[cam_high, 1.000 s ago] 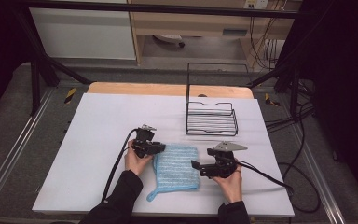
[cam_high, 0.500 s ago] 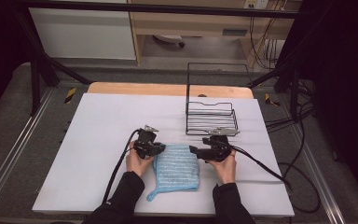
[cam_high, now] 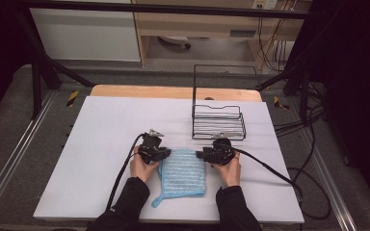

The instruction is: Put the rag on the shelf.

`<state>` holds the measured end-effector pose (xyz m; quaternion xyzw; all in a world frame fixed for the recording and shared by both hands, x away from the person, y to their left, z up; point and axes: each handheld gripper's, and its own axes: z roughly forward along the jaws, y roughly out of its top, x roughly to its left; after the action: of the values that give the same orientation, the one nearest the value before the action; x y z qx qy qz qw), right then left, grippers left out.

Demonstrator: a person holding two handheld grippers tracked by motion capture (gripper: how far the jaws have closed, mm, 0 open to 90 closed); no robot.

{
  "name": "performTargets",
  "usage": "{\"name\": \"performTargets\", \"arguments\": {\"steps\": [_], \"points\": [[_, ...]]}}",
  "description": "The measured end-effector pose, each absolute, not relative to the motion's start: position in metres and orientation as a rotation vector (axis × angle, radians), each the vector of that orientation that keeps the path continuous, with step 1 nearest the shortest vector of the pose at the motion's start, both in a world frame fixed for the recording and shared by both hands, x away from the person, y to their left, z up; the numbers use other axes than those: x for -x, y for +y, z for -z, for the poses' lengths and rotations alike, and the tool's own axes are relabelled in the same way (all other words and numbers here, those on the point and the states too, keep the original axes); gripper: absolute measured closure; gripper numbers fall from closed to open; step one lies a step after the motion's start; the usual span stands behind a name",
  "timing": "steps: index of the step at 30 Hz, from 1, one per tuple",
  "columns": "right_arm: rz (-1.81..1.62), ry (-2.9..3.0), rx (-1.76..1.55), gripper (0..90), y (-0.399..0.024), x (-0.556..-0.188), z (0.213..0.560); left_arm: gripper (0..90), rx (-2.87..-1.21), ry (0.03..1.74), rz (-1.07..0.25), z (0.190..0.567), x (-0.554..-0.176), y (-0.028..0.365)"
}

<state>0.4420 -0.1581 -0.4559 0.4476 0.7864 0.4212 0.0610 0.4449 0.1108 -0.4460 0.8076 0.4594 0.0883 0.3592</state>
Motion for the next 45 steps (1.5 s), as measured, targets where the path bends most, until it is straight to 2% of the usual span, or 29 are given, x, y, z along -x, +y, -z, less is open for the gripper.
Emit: {"name": "performTargets", "arguments": {"steps": [7,15,21,45], "points": [[-1.307,2.415,-1.394,72.1,-0.156,-0.442,0.457,75.7,-2.073,1.178,-0.214,0.447,-0.445,0.113],[-1.321,2.422,-1.444,80.3,-0.156,-0.443,0.457,79.7,-2.019,1.198,-0.141,0.448,-0.448,0.12],[-1.346,2.384,-1.431,81.6,-0.157,-0.438,0.452,81.3,-1.971,1.185,-0.115,0.448,-0.445,0.127],[-1.553,2.229,-1.32,82.1,-0.162,-0.409,0.427,81.5,-1.849,1.048,-0.223,0.419,-0.407,0.14]]}}
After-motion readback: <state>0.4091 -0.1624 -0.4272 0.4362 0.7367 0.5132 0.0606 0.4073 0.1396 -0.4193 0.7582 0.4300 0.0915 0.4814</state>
